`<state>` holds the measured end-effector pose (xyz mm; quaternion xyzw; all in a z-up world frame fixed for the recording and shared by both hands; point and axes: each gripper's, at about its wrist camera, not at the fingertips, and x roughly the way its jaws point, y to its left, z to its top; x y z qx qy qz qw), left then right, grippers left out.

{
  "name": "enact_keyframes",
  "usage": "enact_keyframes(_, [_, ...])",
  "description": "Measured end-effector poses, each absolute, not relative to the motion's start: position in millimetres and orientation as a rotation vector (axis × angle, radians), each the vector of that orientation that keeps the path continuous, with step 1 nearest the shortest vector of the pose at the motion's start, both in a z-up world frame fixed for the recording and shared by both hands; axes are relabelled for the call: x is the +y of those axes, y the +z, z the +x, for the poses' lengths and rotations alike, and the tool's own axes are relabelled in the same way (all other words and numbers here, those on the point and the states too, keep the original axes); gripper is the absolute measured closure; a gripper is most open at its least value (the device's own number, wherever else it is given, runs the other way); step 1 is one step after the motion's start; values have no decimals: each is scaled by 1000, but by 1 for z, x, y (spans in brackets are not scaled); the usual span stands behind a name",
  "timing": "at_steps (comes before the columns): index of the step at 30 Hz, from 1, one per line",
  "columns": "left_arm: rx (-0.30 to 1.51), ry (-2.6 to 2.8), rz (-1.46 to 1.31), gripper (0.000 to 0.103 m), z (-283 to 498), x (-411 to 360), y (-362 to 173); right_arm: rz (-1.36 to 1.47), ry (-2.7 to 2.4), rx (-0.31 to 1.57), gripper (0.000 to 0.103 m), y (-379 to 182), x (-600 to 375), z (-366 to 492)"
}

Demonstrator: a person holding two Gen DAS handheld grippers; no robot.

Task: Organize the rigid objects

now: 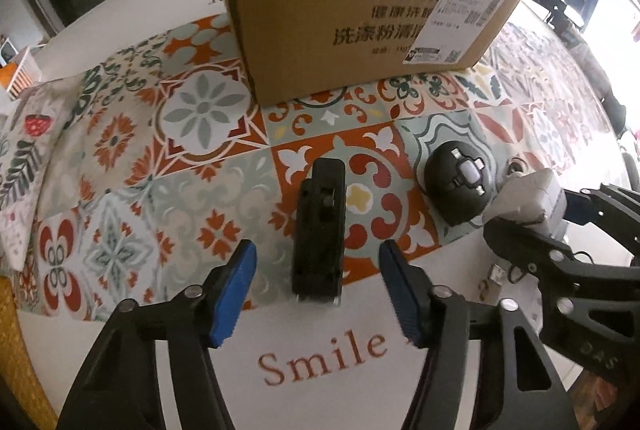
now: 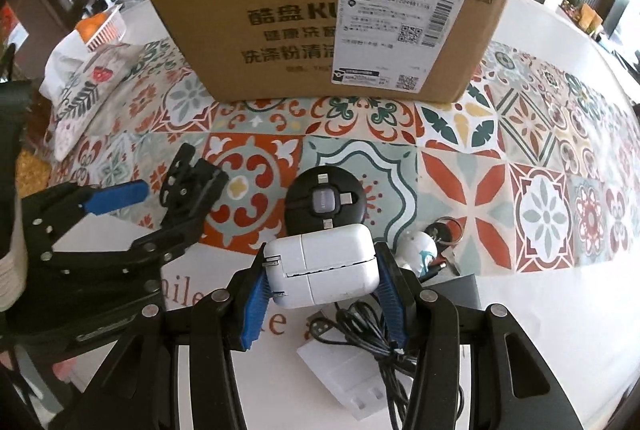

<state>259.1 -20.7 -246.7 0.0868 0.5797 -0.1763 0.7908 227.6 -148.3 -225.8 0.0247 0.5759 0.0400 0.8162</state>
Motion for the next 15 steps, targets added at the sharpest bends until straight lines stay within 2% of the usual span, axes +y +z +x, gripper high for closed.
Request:
enact_keyframes(4, [1255, -367, 195, 50, 266, -24, -256, 58, 88, 1234, 54, -231, -147, 231])
enact_keyframes(6, [1263, -364, 190, 60, 269, -25, -259, 64, 86, 1236, 54, -233, -147, 233])
enact_keyframes(11, [1257, -364, 195, 72, 272, -26, -264, 80, 84, 1240, 54, -238, -149, 234])
enact_keyframes(15, [1246, -361, 198, 74, 271, -27, -266, 80, 86, 1238, 54, -238, -149, 234])
